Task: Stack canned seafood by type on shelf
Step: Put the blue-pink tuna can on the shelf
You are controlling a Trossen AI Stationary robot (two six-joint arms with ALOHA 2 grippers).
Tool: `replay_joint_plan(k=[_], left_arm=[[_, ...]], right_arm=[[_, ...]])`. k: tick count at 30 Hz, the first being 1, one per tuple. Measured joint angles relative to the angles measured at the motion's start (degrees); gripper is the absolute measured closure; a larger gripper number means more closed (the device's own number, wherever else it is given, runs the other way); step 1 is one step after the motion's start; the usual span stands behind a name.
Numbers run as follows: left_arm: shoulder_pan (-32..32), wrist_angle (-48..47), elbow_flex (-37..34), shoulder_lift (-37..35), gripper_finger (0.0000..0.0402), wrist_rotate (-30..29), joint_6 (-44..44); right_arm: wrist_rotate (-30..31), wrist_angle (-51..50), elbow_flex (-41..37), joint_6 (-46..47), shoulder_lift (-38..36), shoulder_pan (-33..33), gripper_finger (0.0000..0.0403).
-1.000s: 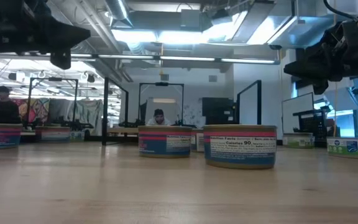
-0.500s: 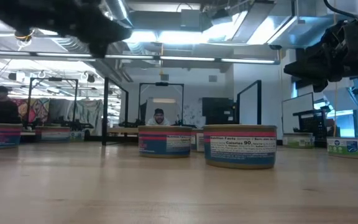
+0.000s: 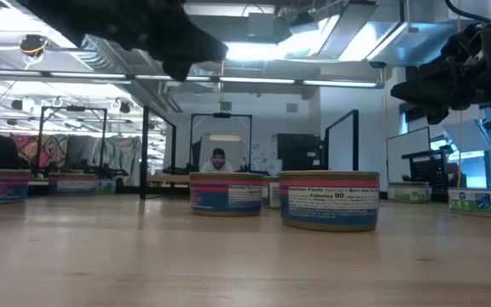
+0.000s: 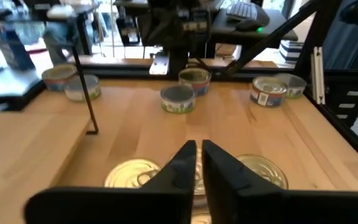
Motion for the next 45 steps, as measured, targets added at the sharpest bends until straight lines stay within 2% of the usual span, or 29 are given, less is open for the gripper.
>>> replay_joint_plan(k=[7, 10, 15, 29, 33, 38, 45], left_arm=[[-0.2, -1.3, 2.1, 4.5, 0.0257, 0.0, -2.2], [-1.1, -2.8, 2.9, 6.0, 0.0207, 0.0, -2.4], [-2.2, -3.6, 2.9, 8.3, 0.016, -0.1, -2.0], [-3.0, -5.9, 2.4, 16.2, 0.0153, -0.5, -6.9], [-3.2, -6.2, 2.4, 18.7, 0.0153, -0.7, -6.9], [-3.1, -7.8, 2.4, 19.3, 0.0153, -0.9, -6.8], [-3.1, -7.5, 2.4, 20.5, 0.0153, -1.4, -6.4]], right_arm=[[0.9, 1.0, 0.0, 1.7, 1.7, 0.0, 0.0357], [-1.3, 3.8, 0.0, 2.5, 3.6, 0.0, 0.0357], [-2.8, 6.8, 1.1, 2.9, 9.7, 0.0, 0.0357], [-11.2, 8.4, 15.1, 1.6, 35.4, 1.2, 0.0357], [-11.6, 8.6, 20.6, -2.6, 43.7, 5.5, 0.0357], [-9.1, 8.5, 27.5, -7.2, 54.4, 10.1, 0.0357], [-9.1, 10.0, 34.6, -7.8, 68.7, 12.2, 0.0357]])
